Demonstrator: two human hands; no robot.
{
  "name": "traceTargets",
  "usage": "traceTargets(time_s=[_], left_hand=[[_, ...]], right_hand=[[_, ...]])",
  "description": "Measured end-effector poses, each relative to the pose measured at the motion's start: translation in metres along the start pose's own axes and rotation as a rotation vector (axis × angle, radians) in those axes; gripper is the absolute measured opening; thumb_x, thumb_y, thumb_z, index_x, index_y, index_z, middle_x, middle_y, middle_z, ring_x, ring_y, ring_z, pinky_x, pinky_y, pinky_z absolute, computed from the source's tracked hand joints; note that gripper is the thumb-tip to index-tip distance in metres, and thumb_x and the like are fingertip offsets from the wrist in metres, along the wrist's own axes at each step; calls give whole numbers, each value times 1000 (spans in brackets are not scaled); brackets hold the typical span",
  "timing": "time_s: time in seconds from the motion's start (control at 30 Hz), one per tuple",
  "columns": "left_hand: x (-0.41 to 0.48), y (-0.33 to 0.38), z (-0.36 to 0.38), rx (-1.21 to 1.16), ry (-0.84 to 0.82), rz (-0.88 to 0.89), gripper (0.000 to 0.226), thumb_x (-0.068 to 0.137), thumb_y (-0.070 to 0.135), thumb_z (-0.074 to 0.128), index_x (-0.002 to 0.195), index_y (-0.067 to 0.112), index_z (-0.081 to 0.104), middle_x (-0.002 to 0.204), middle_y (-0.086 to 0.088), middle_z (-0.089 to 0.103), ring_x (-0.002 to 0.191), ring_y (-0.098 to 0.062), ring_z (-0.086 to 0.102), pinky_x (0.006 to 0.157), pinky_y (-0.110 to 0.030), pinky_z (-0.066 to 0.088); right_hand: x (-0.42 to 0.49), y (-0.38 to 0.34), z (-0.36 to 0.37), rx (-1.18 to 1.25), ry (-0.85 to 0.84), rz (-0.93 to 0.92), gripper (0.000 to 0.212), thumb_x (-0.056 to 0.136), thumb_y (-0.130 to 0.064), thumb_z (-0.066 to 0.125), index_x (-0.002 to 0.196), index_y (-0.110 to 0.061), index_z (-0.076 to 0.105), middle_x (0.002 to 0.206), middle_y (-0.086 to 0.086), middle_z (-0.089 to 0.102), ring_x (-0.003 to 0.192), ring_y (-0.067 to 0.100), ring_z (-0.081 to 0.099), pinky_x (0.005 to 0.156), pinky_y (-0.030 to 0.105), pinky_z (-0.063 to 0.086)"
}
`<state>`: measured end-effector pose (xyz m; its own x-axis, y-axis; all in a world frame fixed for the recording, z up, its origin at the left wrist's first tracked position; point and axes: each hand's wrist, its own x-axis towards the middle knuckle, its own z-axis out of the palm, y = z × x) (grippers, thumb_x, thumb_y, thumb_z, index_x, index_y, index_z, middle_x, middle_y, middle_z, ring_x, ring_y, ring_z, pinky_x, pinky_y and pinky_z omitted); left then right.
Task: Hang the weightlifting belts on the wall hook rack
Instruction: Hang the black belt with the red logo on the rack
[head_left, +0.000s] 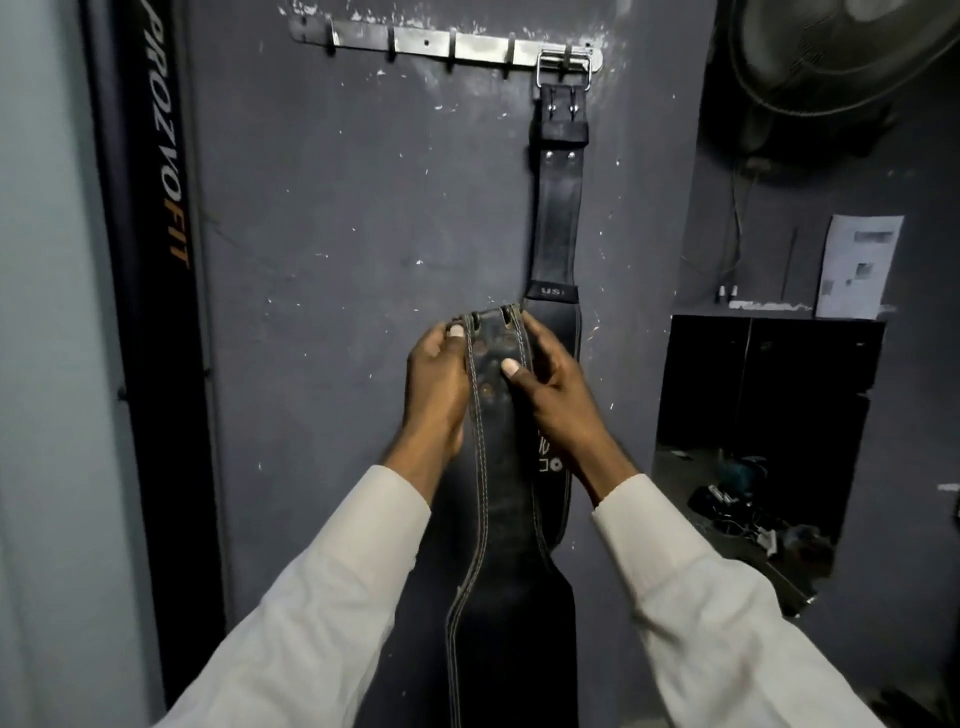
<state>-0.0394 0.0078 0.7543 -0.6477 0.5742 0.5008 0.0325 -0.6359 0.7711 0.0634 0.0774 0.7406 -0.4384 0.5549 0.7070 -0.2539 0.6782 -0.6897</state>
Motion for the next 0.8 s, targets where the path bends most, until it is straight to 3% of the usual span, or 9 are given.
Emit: traceTargets(time_s=[0.13,0.2,0.27,0.4,0.5,0.57,0.67,0.7,0.8], left_hand=[[36,-16,4,78,29,65,35,98,32,51,118,4,57,115,-14,68,101,-26,68,91,-41,54],[68,-27,6,122,47,94,61,85,52,53,136,17,50,134,-11,61,119,-29,64,103,-53,50],[92,-24,13,172,27,191,66,87,49,50,148,25,40,146,-4,53,130,-21,57,110,-49,46],[141,-4,34,309,-50,406,68,95,31,53,156,19,26,158,-5,39,142,-19,43,118,-45,38],[197,17,52,431,-42,521,69,84,40,54,149,18,42,145,-5,56,130,-25,58,108,-47,48],[230,36,68,515,-39,607,55,87,31,58,139,11,52,135,-7,64,121,-27,64,102,-44,52],[275,72,97,590,-11,735,40,91,15,60,130,8,60,127,-7,69,115,-25,66,97,-29,52],[287,85,106,596,-15,761,42,91,14,61,132,7,59,128,-8,68,117,-24,65,98,-28,51],[328,118,126,636,-27,791,51,90,15,62,139,4,53,135,-11,62,123,-22,60,106,-26,45]], right_hand=[[23,6,3,-66,-5,-12,69,95,-8,62,155,-21,31,157,-2,39,141,5,40,119,38,35],[43,9,4,-98,12,-57,70,95,-7,62,156,-20,28,158,-6,36,132,-15,38,115,20,35],[70,10,4,-92,28,-100,70,96,-3,60,155,-20,28,154,-11,36,124,-23,41,107,7,38],[131,12,1,-116,77,-206,72,94,-6,62,156,-23,28,157,-3,38,143,8,39,118,32,36],[186,5,-5,-127,148,-283,73,92,-7,63,155,-21,29,156,2,41,142,13,42,119,40,36],[225,-4,-12,-130,191,-323,73,93,-5,62,156,-18,28,157,3,39,142,11,39,120,34,34],[281,-26,-24,-112,224,-382,70,93,0,60,155,-10,28,159,5,35,140,5,33,112,9,30],[300,-33,-27,-96,228,-404,70,92,1,60,154,-6,29,159,7,36,143,9,35,112,10,31],[356,-49,-34,-64,249,-487,68,83,-6,63,147,-4,42,146,11,53,135,21,52,116,38,40]])
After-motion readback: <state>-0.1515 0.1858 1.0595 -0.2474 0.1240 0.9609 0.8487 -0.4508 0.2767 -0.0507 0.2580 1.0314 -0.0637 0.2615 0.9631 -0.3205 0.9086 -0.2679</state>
